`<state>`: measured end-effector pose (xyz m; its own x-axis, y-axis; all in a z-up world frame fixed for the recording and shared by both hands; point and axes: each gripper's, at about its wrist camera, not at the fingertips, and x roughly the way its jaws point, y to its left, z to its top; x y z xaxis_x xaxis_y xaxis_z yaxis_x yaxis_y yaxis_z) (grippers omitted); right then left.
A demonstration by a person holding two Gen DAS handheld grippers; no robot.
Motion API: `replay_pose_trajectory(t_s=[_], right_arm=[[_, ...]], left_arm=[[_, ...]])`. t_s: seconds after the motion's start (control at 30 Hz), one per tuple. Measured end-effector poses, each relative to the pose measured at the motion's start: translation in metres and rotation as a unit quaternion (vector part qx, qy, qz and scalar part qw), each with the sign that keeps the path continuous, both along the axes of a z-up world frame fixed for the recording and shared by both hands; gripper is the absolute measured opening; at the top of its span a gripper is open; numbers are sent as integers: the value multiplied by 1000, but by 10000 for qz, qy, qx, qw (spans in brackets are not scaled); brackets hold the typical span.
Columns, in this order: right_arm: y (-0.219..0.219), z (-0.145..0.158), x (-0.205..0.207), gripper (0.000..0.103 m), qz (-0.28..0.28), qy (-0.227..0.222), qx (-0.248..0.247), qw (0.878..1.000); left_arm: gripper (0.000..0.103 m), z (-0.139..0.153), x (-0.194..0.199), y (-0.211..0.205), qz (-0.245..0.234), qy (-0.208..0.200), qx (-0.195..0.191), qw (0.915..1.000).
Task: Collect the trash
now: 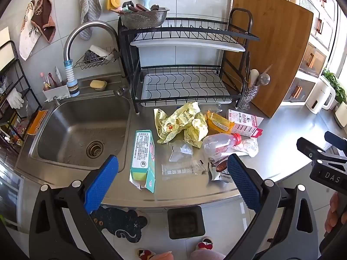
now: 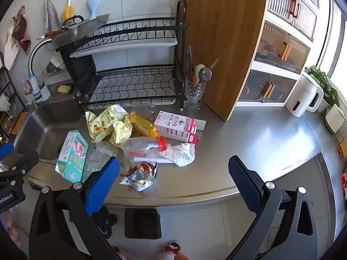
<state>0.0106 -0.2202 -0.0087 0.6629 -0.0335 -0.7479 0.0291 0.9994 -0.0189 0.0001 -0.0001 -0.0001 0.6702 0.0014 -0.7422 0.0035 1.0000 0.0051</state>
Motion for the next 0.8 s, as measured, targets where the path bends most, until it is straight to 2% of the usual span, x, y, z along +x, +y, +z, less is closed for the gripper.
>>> replay_pose_trajectory(t_s=[0.8], right_arm=[[-1, 3, 8, 100, -8, -1, -6, 10000]], left_arm=[[95, 1, 8, 1, 0, 3, -45, 10000]])
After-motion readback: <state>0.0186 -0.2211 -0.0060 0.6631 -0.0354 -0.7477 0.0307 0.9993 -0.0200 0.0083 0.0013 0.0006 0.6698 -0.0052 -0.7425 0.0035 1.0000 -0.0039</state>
